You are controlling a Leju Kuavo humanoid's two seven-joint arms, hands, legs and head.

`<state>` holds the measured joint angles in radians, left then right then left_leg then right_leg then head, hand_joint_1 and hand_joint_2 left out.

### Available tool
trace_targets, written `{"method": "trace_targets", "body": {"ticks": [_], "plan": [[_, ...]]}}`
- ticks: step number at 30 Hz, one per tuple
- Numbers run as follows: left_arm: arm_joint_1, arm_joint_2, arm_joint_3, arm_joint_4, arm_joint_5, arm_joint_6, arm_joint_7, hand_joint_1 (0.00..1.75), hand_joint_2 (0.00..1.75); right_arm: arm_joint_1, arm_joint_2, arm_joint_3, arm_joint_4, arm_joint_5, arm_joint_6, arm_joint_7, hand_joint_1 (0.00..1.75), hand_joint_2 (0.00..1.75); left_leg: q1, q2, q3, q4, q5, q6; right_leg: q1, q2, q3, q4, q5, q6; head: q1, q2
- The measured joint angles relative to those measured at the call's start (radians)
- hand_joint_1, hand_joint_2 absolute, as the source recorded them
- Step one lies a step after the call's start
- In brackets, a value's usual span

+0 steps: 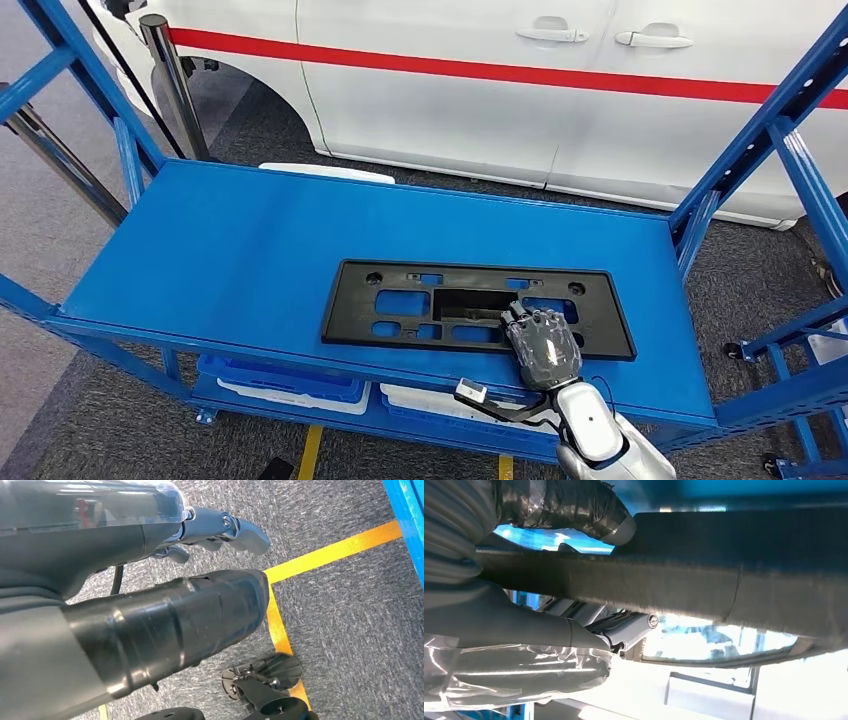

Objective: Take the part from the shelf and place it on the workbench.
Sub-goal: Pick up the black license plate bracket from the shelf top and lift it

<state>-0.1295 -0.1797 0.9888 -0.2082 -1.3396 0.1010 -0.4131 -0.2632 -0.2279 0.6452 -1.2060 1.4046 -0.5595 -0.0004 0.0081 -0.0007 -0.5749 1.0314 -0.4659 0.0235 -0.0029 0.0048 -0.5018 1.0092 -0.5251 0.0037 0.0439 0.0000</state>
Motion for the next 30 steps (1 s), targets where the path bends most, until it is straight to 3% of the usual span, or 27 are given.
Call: {"method": "trace_targets", "body": {"ticks": [5, 15, 26, 30], "plan": [[0.007, 0.0, 0.0, 0.0, 0.016, 0.003, -0.007, 0.0, 0.0, 0.113, 0.03, -0.046, -0.149, 0.095, -0.108, 0.005, 1.75, 1.75, 0.0, -0.002, -0.003, 0.0, 0.0, 0.0, 0.0, -0.001, -0.003, 0.0, 0.0, 0.0, 0.0, 0.0], [0.022, 0.0, 0.007, 0.0, 0.042, 0.006, -0.022, 0.0, 0.0, 0.318, 0.167, -0.124, -0.626, 0.161, -0.13, -0.097, 1.75, 1.75, 0.0, -0.002, -0.003, -0.003, -0.001, -0.001, 0.0, -0.002, -0.004, 0.0, -0.003, -0.002, 0.0, 0.0], [0.025, 0.0, 0.01, 0.0, 0.055, 0.002, -0.036, 0.0, 0.0, 0.373, 0.219, -0.137, -0.768, 0.162, -0.129, -0.096, 1.75, 1.75, 0.0, -0.002, -0.002, -0.003, -0.001, -0.001, 0.0, -0.002, -0.003, 0.0, -0.003, -0.002, 0.0, 0.0], [0.027, 0.0, 0.012, 0.0, 0.058, -0.004, -0.044, 0.0, 1.75, 0.387, 0.232, -0.136, -0.784, 0.158, -0.129, -0.091, 1.75, 1.75, 0.0, -0.002, -0.002, -0.003, -0.001, -0.001, 0.0, -0.002, -0.003, 0.0, -0.003, -0.002, 0.0, 0.0]]}}
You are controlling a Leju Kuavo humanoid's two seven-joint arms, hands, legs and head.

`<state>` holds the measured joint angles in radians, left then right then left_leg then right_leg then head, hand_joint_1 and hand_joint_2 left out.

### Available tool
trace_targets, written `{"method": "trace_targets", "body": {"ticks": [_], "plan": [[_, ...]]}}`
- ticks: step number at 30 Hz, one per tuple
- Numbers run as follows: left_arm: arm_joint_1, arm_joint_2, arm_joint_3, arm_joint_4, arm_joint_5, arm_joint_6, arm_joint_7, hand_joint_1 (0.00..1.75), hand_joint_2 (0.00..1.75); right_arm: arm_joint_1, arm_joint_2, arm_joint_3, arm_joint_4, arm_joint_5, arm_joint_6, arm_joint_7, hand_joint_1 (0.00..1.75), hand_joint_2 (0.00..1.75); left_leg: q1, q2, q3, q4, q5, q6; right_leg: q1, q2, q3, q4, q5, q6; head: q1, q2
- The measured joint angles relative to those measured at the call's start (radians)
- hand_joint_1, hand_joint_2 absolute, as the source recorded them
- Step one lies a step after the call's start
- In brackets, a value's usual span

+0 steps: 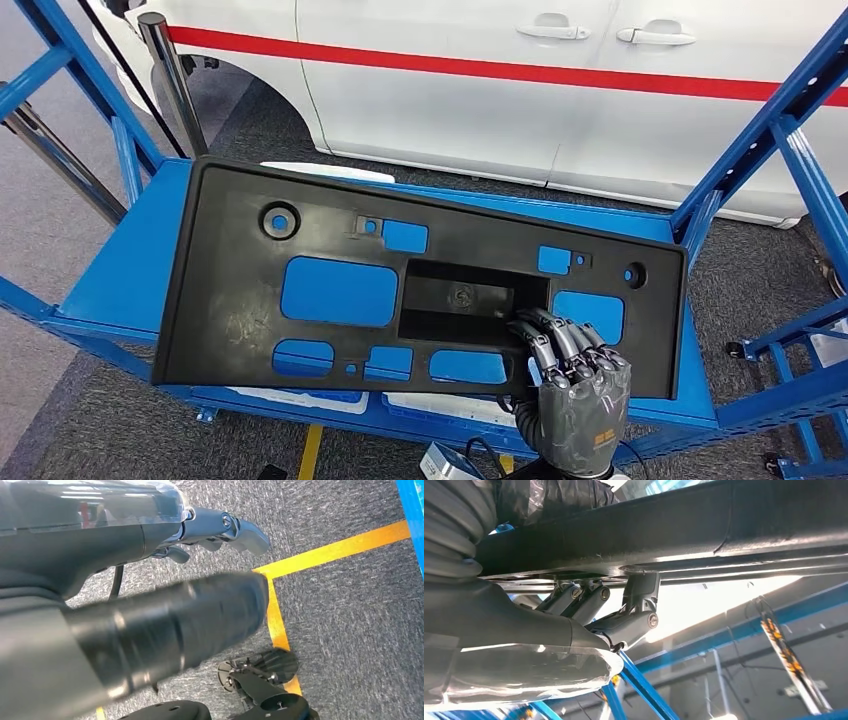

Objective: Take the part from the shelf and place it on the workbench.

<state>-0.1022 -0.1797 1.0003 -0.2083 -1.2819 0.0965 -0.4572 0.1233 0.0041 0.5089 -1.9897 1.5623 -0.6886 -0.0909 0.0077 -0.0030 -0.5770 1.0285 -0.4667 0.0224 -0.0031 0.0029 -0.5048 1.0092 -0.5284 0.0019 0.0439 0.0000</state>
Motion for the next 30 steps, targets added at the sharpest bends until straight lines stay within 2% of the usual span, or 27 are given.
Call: {"method": "trace_targets", "body": {"ticks": [13, 22, 30], "plan": [[0.004, 0.0, 0.003, 0.0, 0.0, -0.029, -0.013, 0.0, 1.75, 0.009, 0.013, 0.013, 0.022, -0.042, 0.0, -0.04, 1.75, 1.75, 0.0, 0.0, 0.0, 0.0, 0.0, 0.0, 0.0, 0.0, 0.0, 0.0, 0.0, 0.0, 0.0, 0.0], [0.005, 0.0, 0.004, 0.0, -0.004, 0.08, 0.038, 0.0, 1.75, 0.04, 0.046, 0.012, 0.033, -0.08, 0.0, -0.104, 1.75, 1.75, 0.0, 0.0, 0.0, 0.0, 0.0, 0.0, 0.0, 0.0, 0.0, 0.0, 0.0, 0.0, 0.0, 0.0], [0.005, 0.0, 0.005, 0.0, -0.004, 0.099, 0.049, 0.0, 1.75, 0.058, 0.085, -0.015, 0.048, -0.14, 0.0, -0.197, 1.75, 1.75, 0.0, 0.0, 0.0, 0.0, 0.0, 0.0, 0.0, 0.0, -0.001, 0.0, 0.0, 0.0, 0.0, 0.0]]}}
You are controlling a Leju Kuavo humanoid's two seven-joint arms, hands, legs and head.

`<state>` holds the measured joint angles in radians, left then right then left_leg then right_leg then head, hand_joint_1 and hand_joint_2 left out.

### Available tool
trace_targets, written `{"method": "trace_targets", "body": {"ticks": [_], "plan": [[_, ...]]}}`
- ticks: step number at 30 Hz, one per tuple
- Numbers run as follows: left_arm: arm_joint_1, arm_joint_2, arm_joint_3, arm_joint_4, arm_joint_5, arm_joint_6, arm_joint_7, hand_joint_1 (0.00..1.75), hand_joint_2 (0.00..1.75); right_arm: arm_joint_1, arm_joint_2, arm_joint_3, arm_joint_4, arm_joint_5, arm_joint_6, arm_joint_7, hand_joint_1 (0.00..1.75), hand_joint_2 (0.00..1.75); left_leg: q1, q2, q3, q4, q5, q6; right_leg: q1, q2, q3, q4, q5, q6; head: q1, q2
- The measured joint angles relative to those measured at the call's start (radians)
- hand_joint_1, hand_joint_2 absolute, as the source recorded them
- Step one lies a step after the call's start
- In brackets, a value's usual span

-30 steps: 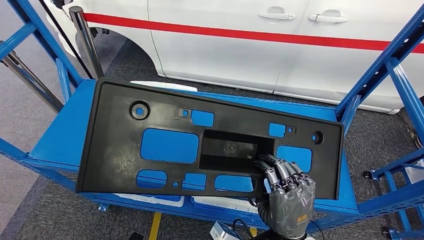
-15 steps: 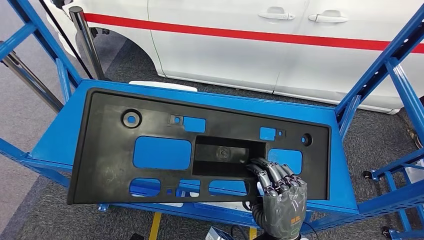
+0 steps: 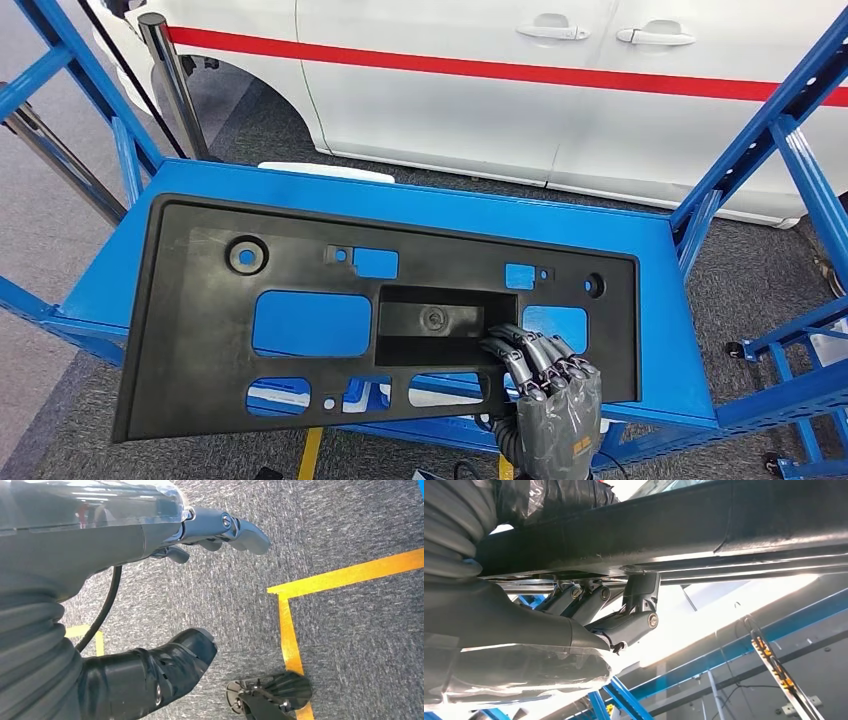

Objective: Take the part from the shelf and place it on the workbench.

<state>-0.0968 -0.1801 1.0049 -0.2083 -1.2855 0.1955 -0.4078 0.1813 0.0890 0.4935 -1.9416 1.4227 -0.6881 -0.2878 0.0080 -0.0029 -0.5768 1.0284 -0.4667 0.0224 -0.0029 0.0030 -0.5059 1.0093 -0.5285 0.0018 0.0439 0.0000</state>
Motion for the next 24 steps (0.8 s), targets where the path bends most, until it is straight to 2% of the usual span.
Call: {"method": "trace_targets", "body": {"ticks": [12, 16, 19, 21, 23, 24], "plan": [[0.0, 0.0, 0.012, 0.0, 0.002, 0.002, 0.005, 0.0, 1.75, 0.024, 0.039, -0.049, 0.026, -0.05, 0.0, -0.088, 1.75, 1.75, -0.003, 0.0, 0.0, 0.002, -0.001, 0.001, -0.003, 0.0, 0.0, -0.002, 0.0, 0.001, 0.0, 0.0], [0.0, 0.0, 0.015, 0.0, 0.003, 0.002, 0.009, 0.0, 1.75, 0.03, 0.049, -0.062, 0.034, -0.064, 0.0, -0.112, 1.75, 1.75, -0.007, 0.0, -0.001, 0.004, -0.004, 0.005, -0.008, 0.0, 0.001, -0.003, 0.0, 0.005, 0.0, 0.0], [0.0, -0.001, 0.015, 0.0, 0.003, 0.002, 0.01, 0.0, 1.75, 0.033, 0.058, -0.074, 0.039, -0.074, 0.0, -0.13, 1.75, 1.75, -0.002, 0.001, 0.005, -0.01, 0.002, 0.015, -0.008, 0.0, 0.0, 0.004, -0.006, 0.012, 0.0, 0.0], [-0.001, -0.002, 0.016, 0.0, 0.003, 0.002, 0.011, 0.0, 1.75, 0.034, 0.061, -0.081, 0.041, -0.078, 0.0, -0.137, 1.75, 1.75, 0.004, 0.005, 0.013, -0.025, 0.009, 0.022, -0.008, 0.0, -0.03, 0.071, -0.047, 0.016, 0.002, 0.0], [-0.001, -0.002, 0.016, 0.0, 0.003, 0.002, 0.011, 0.0, 1.75, 0.037, 0.062, -0.085, 0.045, -0.08, 0.0, -0.14, 1.75, 1.75, 0.004, 0.007, 0.015, -0.027, 0.01, 0.025, -0.011, 0.0, -0.1, 0.206, -0.107, 0.019, 0.002, 0.0], [-0.001, -0.002, 0.016, 0.0, 0.003, 0.002, 0.012, 0.0, 1.75, 0.039, 0.062, -0.087, 0.047, -0.081, 0.0, -0.14, 1.75, 1.75, 0.005, 0.007, 0.015, -0.027, 0.009, 0.024, -0.013, 0.0, -0.134, 0.263, -0.122, 0.021, 0.003, 0.0]]}}
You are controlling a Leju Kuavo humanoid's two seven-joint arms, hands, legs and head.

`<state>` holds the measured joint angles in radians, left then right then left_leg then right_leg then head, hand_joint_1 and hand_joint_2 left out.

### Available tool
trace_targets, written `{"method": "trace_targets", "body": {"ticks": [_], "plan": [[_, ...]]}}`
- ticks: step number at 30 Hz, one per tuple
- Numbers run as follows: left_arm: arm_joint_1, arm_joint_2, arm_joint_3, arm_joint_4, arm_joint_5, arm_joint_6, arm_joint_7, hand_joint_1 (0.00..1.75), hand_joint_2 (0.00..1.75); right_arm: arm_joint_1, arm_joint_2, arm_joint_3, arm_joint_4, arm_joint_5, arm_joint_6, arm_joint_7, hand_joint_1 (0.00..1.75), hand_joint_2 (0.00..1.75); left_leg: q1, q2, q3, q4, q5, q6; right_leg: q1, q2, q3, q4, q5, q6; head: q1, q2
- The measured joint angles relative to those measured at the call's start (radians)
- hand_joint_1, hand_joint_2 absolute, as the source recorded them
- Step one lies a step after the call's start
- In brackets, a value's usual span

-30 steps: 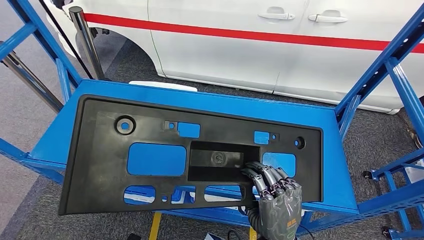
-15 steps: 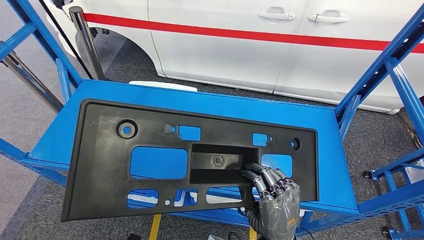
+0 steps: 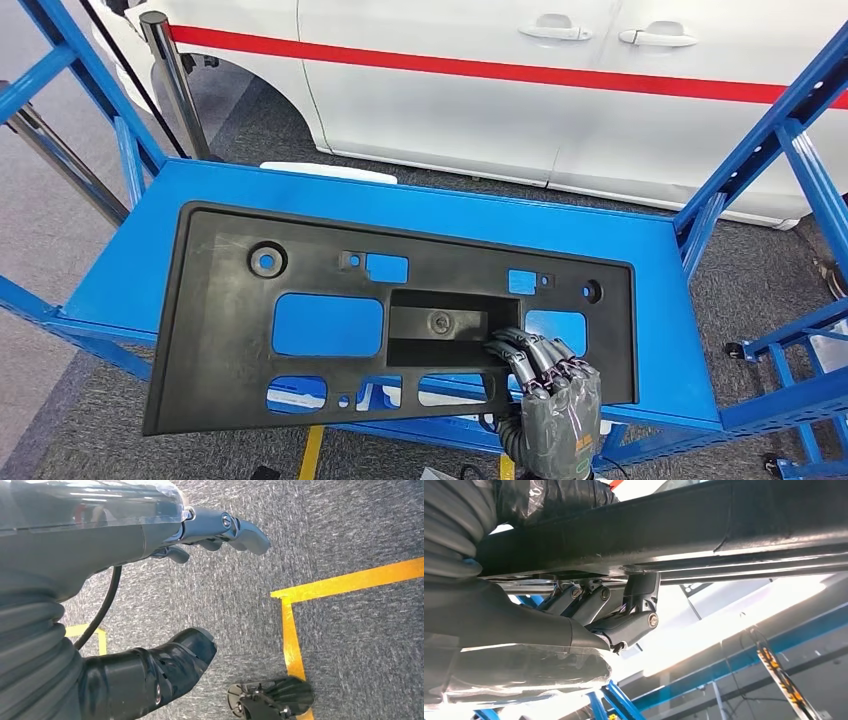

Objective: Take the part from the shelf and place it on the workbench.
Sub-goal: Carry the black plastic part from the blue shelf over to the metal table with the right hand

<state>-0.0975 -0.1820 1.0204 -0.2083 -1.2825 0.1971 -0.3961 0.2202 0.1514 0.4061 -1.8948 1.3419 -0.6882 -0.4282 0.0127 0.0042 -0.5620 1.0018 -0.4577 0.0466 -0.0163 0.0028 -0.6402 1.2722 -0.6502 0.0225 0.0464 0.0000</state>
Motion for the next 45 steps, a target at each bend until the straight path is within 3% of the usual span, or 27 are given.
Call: {"method": "trace_targets", "body": {"ticks": [1, 2, 4, 6, 11, 13, 15, 16, 17, 18, 20, 22, 25, 27, 30, 31, 32, 33, 35, 37, 41, 43, 45], "plan": [[0.0, 0.0, 0.0, 0.0, 0.0, 0.0, 0.0, 0.0, 1.75, 0.002, 0.0, -0.002, 0.002, -0.001, 0.0, -0.003, 1.75, 1.75, 0.001, 0.0, 0.001, 0.001, -0.001, -0.001, -0.002, 0.0, -0.019, 0.025, 0.006, 0.002, 0.0, 0.0], [0.001, -0.001, 0.0, 0.0, 0.0, 0.0, 0.0, 0.0, 1.75, 0.004, 0.001, -0.004, 0.004, -0.004, 0.0, -0.007, 1.75, 1.75, 0.002, -0.001, 0.002, 0.002, -0.003, -0.004, -0.005, 0.0, -0.022, 0.015, 0.029, 0.003, 0.0, 0.0], [0.001, -0.003, 0.0, 0.0, 0.0, -0.001, 0.001, 0.0, 1.75, 0.007, 0.005, -0.01, 0.008, -0.011, 0.0, -0.022, 1.75, 1.75, 0.005, -0.003, 0.005, 0.01, -0.011, -0.014, -0.012, -0.002, 0.023, -0.106, 0.109, 0.006, 0.0, 0.0], [0.0, -0.003, 0.0, 0.0, 0.0, -0.002, 0.001, 0.0, 1.75, 0.009, 0.009, -0.016, 0.012, -0.017, 0.0, -0.032, 1.75, 1.75, 0.005, -0.005, 0.002, 0.022, -0.019, -0.028, -0.011, -0.001, 0.063, -0.209, 0.153, 0.004, 0.0, 0.0], [0.001, -0.003, 0.001, 0.0, 0.0, -0.001, 0.001, 0.0, 1.75, 0.015, 0.023, -0.031, 0.019, -0.024, 0.0, -0.05, 1.75, 1.75, 0.007, -0.006, -0.005, 0.039, -0.035, -0.059, -0.004, 0.003, 0.064, -0.226, 0.158, -0.03, -0.001, 0.0], [0.001, -0.004, 0.001, 0.0, 0.0, -0.001, 0.001, 0.0, 1.75, 0.016, 0.027, -0.036, 0.021, -0.027, 0.0, -0.056, 1.75, 1.75, 0.009, -0.006, -0.04, 0.121, -0.09, -0.064, -0.004, 0.0, 0.064, -0.228, 0.162, -0.041, -0.002, 0.0], [0.002, -0.004, 0.001, 0.0, 0.0, -0.001, 0.001, 0.0, 1.75, 0.017, 0.03, -0.04, 0.024, -0.03, 0.0, -0.059, 1.75, 1.75, 0.008, -0.006, -0.097, 0.253, -0.151, -0.065, 0.002, -0.001, 0.061, -0.228, 0.164, -0.047, -0.002, 0.0], [0.003, -0.004, 0.001, 0.0, 0.0, -0.001, 0.001, 0.0, 1.75, 0.018, 0.031, -0.042, 0.026, -0.03, 0.0, -0.06, 1.75, 1.75, 0.008, -0.006, -0.115, 0.295, -0.161, -0.064, 0.005, -0.001, 0.06, -0.228, 0.164, -0.049, -0.002, 0.0], [0.004, -0.004, 0.001, 0.0, 0.0, -0.001, 0.001, 0.0, 1.75, 0.018, 0.032, -0.044, 0.027, -0.031, 0.0, -0.06, 1.75, 1.75, 0.007, -0.006, -0.117, 0.302, -0.151, -0.061, 0.009, -0.001, 0.061, -0.227, 0.164, -0.05, -0.002, 0.0], [0.004, -0.004, 0.001, 0.0, 0.0, -0.001, 0.001, 0.0, 1.75, 0.018, 0.033, -0.045, 0.028, -0.031, 0.0, -0.06, 1.75, 1.75, 0.005, -0.006, -0.1, 0.268, -0.124, -0.055, 0.012, 0.0, 0.062, -0.227, 0.164, -0.05, -0.002, 0.0], [0.004, -0.003, 0.001, 0.0, 0.0, -0.001, 0.001, 0.0, 1.75, 0.018, 0.033, -0.045, 0.029, -0.031, 0.0, -0.061, 1.75, 1.75, -0.003, -0.007, -0.037, 0.139, -0.059, -0.037, 0.017, 0.001, 0.065, -0.227, 0.164, -0.05, -0.001, 0.0], [0.003, -0.001, 0.001, 0.0, 0.0, 0.0, 0.0, 0.0, 1.75, 0.019, 0.034, -0.046, 0.03, -0.031, 0.0, -0.065, 1.75, 1.75, -0.012, -0.007, 0.005, 0.045, -0.032, -0.023, 0.019, 0.001, 0.062, -0.226, 0.166, -0.047, -0.001, 0.0], [0.005, -0.002, 0.001, 0.0, 0.001, 0.0, -0.001, 0.0, 1.75, 0.02, 0.035, -0.049, 0.031, -0.032, 0.0, -0.069, 1.75, 1.75, -0.013, -0.007, 0.011, 0.018, -0.023, -0.018, 0.017, 0.001, 0.057, -0.228, 0.171, -0.032, -0.002, 0.0], [0.005, -0.004, 0.002, 0.0, 0.001, 0.0, -0.001, 0.0, 1.75, 0.021, 0.035, -0.052, 0.031, -0.032, 0.0, -0.069, 1.75, 1.75, -0.006, -0.004, 0.013, 0.0, -0.01, -0.012, 0.017, 0.001, 0.046, -0.203, 0.147, -0.021, -0.001, 0.0], [0.004, -0.005, 0.002, 0.0, 0.001, 0.0, -0.001, 0.0, 1.75, 0.022, 0.036, -0.057, 0.033, -0.032, 0.0, -0.069, 1.75, 1.75, -0.003, 0.0, 0.007, -0.005, 0.0, -0.005, 0.012, 0.001, -0.023, -0.041, 0.052, -0.008, 0.0, 0.0], [0.005, -0.005, 0.002, 0.0, 0.001, 0.0, -0.001, 0.0, 1.75, 0.023, 0.036, -0.058, 0.035, -0.032, 0.0, -0.069, 1.75, 1.75, -0.004, 0.0, 0.004, -0.003, 0.0, -0.005, 0.009, 0.001, -0.042, 0.008, 0.035, -0.005, 0.0, 0.0], [0.005, -0.005, 0.002, 0.0, 0.001, 0.0, -0.001, 0.0, 1.75, 0.024, 0.036, -0.059, 0.037, -0.032, 0.0, -0.069, 1.75, 1.75, -0.004, 0.001, 0.001, 0.0, 0.001, -0.005, 0.006, 0.0, -0.046, 0.026, 0.037, -0.002, 0.0, 0.0], [0.005, -0.005, 0.002, 0.001, 0.001, 0.0, -0.001, 0.0, 1.75, 0.025, 0.036, -0.06, 0.038, -0.032, 0.0, -0.07, 1.75, 1.75, -0.003, 0.001, -0.001, 0.003, 0.001, -0.006, 0.004, 0.0, -0.031, 0.004, 0.057, 0.0, 0.0, 0.0], [0.006, -0.006, 0.002, 0.001, 0.0, -0.002, -0.001, 0.0, 1.75, 0.025, 0.036, -0.06, 0.039, -0.032, 0.0, -0.07, 1.75, 1.75, -0.003, 0.001, -0.004, 0.012, -0.001, -0.01, 0.0, -0.002, 0.039, -0.12, 0.115, -0.001, 0.0, 0.0], [0.005, -0.007, 0.002, 0.001, 0.0, -0.003, -0.002, 0.0, 1.75, 0.025, 0.036, -0.06, 0.041, -0.032, 0.0, -0.07, 1.75, 1.75, -0.006, 0.0, -0.011, 0.023, -0.003, -0.02, 0.002, -0.002, 0.084, -0.214, 0.142, -0.01, -0.001, 0.0], [0.006, -0.007, 0.002, 0.001, 0.0, -0.003, -0.002, 0.0, 1.75, 0.026, 0.037, -0.06, 0.047, -0.034, 0.0, -0.069, 1.75, 1.75, -0.006, -0.001, -0.021, 0.03, -0.005, -0.043, 0.005, 0.0, 0.081, -0.234, 0.153, -0.035, -0.001, 0.0], [0.006, -0.006, 0.002, 0.001, 0.0, -0.003, -0.002, 0.0, 1.75, 0.026, 0.039, -0.06, 0.048, -0.034, 0.0, -0.069, 1.75, 1.75, -0.002, -0.002, -0.044, 0.087, -0.051, -0.052, 0.002, -0.003, 0.077, -0.239, 0.161, -0.048, -0.002, 0.0], [0.007, -0.007, 0.002, 0.001, -0.001, -0.003, -0.002, 0.0, 1.75, 0.026, 0.039, -0.06, 0.05, -0.034, 0.0, -0.069, 1.75, 1.75, 0.0, -0.002, -0.093, 0.213, -0.127, -0.06, 0.003, -0.005, 0.069, -0.239, 0.165, -0.054, -0.002, 0.0]]}}
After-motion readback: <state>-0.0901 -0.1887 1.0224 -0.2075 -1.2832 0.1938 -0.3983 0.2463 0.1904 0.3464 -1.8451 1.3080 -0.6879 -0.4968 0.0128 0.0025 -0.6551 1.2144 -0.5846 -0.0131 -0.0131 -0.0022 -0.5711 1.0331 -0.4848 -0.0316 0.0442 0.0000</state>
